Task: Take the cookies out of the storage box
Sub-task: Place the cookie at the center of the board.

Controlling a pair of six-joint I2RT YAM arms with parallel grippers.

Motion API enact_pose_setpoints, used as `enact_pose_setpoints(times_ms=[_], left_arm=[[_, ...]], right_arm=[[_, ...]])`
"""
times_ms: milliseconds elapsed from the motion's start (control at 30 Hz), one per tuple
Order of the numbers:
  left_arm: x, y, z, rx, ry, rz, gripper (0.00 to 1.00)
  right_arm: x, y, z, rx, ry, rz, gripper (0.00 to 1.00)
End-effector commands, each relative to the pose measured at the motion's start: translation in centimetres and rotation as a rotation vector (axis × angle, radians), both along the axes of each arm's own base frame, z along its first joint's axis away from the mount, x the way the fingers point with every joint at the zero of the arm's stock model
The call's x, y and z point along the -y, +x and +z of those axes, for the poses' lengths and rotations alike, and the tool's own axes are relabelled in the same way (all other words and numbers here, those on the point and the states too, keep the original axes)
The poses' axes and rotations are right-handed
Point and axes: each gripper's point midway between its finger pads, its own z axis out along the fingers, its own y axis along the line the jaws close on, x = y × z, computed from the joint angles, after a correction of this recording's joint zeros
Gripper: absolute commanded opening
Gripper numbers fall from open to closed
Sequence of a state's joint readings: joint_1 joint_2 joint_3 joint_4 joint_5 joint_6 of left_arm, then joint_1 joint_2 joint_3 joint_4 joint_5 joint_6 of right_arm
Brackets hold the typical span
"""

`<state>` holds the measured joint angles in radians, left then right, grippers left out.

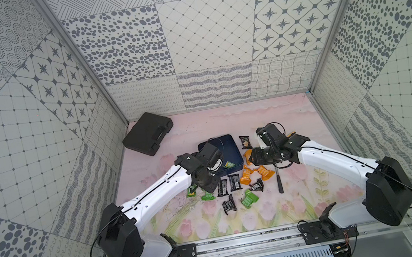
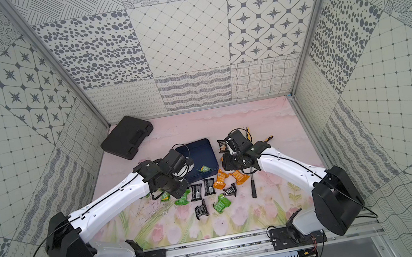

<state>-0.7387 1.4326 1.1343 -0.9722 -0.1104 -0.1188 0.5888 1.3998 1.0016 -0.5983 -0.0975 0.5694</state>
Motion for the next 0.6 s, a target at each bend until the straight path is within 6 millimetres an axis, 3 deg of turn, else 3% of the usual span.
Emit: enact_pose_setpoints(times_ms=[0, 267, 567], left_arm=[[-3.0, -6.3, -2.2, -0.238, 0.063, 0.443, 0.00], [-2.7, -9.5, -5.7, -0.245, 0.053, 0.468, 0.00], [-0.3, -7.6, -9.5, -0.143, 0.004, 0.426, 0.00]], right_arm=[[-0.5, 0.1, 0.4, -0.004, 0.012, -0.013, 0.49], [-0.4, -0.6, 0.3, -0.021, 0.008, -0.017, 0.49], [-0.2, -1.0, 0.7, -0.020, 0.002, -0.020, 0.48]])
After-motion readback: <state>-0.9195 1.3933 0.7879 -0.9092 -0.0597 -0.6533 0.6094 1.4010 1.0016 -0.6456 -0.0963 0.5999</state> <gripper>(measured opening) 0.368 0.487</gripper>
